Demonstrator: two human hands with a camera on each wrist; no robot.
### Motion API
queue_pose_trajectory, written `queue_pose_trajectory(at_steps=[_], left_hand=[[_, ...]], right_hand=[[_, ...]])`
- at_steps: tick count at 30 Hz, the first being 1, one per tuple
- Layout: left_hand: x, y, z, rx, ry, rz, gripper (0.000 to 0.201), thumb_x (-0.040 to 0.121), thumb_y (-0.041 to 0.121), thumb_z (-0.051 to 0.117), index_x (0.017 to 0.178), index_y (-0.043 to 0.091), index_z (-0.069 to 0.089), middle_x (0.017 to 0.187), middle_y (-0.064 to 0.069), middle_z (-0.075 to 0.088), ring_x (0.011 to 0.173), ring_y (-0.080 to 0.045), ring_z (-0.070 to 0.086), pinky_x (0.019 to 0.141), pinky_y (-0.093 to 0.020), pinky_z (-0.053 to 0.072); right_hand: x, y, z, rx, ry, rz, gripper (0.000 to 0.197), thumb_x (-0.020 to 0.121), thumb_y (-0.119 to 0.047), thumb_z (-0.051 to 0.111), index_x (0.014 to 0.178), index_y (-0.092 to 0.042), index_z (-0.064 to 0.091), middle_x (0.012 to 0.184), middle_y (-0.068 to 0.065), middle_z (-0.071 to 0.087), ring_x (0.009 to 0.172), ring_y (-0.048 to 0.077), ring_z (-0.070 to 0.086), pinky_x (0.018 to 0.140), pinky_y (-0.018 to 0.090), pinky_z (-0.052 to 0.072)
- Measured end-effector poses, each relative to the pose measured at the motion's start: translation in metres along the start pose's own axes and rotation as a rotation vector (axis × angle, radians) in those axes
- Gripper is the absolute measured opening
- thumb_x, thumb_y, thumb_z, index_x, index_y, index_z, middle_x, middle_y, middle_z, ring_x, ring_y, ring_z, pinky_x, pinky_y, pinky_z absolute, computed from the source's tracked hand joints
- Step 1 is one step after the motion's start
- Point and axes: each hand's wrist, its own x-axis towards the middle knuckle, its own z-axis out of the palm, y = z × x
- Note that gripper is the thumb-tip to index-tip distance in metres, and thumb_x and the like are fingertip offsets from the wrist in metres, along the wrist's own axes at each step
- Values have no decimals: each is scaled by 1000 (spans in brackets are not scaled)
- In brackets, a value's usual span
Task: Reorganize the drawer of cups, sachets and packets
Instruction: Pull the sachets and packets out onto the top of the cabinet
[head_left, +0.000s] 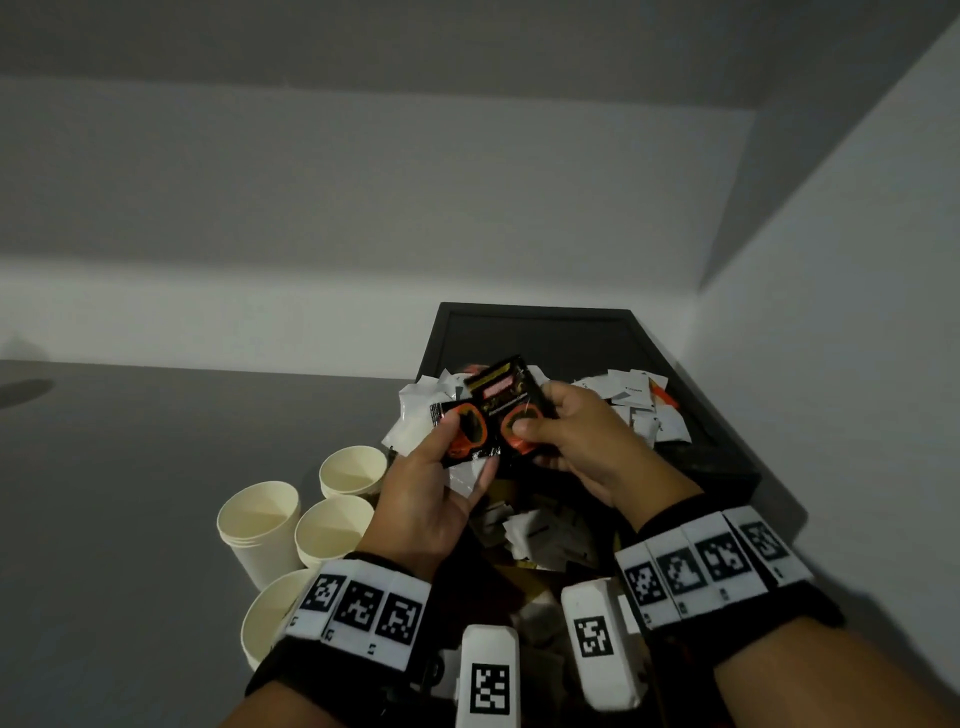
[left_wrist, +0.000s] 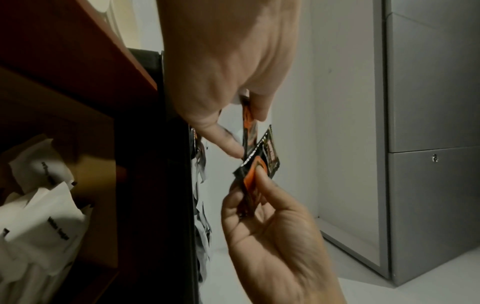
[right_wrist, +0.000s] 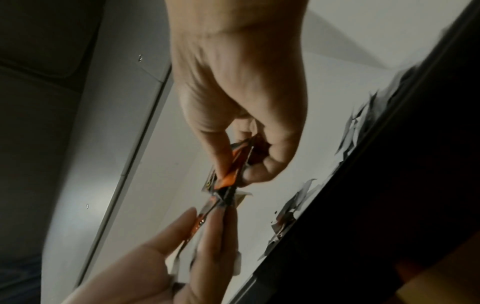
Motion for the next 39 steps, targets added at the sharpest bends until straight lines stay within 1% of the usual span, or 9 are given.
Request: queue_pose_trajectory(at_steps=[4, 8, 12, 17, 20, 25, 27, 35, 39], left_hand=[[-3, 9, -2, -48, 47, -9, 16, 93, 28, 53, 105, 18, 58, 97, -6, 67, 89, -20, 64, 64, -33, 53], [-7, 14, -2, -90, 74, -10, 10, 94, 27, 52, 96, 19, 57, 91, -6, 65, 86, -21, 62, 68, -35, 51], [-7, 14, -2, -116, 77, -24, 10, 94, 26, 50, 95, 18, 56, 92, -8, 65, 88, -24, 62, 72, -36, 52], [-5, 18, -5, -124, 60, -31, 13, 94, 24, 47, 96, 15, 57, 93, -10, 66, 88, -25, 62, 75, -36, 53], [2, 19, -10, -116, 62, -41, 14, 95, 22, 47, 100, 13, 57, 95, -10, 67, 87, -25, 64, 64, -34, 57], [7, 11, -12, -72, -75, -59, 25, 97, 20, 43, 113, 10, 58, 95, -12, 72, 83, -24, 69, 70, -36, 57], [6, 7, -10, -36, -142, -66, 29, 98, 19, 41, 117, 7, 59, 102, -15, 71, 85, -25, 70, 77, -37, 55], [6, 9, -16, 18, -43, -65, 30, 96, 21, 46, 124, 13, 52, 89, -10, 72, 72, -20, 71, 69, -33, 56], [4, 11, -19, 24, -17, -83, 38, 96, 21, 48, 132, 10, 47, 100, -15, 68, 69, -22, 72, 67, -34, 56]], right_hand=[[25, -5, -11, 148, 265, -5, 42, 87, 0, 58, 123, -18, 46, 114, 3, 57, 95, 17, 57, 69, 29, 49], [58, -4, -13, 245, 335, 31, 50, 88, 2, 56, 131, -18, 40, 105, -1, 54, 89, 14, 56, 64, 26, 47], [86, 7, 2, 6, 349, 39, 43, 88, -9, 60, 128, -14, 45, 116, 6, 57, 93, 20, 61, 81, 36, 55], [97, 11, 10, -749, 273, 133, 54, 89, -42, 52, 133, -11, 46, 131, 14, 48, 113, 30, 52, 91, 38, 44], [79, 2, 10, -724, 337, 18, 57, 90, -44, 52, 139, -16, 41, 142, 12, 33, 125, 30, 42, 99, 38, 39], [26, -12, 26, -537, -161, -111, 71, 79, -45, 69, 140, -30, 35, 134, 0, 46, 116, 16, 49, 93, 29, 42], [17, -10, 28, -624, -208, -135, 79, 77, -34, 74, 143, -31, 30, 140, -1, 43, 122, 14, 45, 91, 23, 37], [37, 3, -20, -526, 272, -149, 31, 86, -21, 65, 116, -19, 59, 126, 2, 55, 111, 17, 52, 88, 28, 43], [46, 16, -49, -648, 399, -78, 41, 89, -22, 62, 128, -16, 53, 135, 8, 47, 108, 23, 56, 83, 25, 43]])
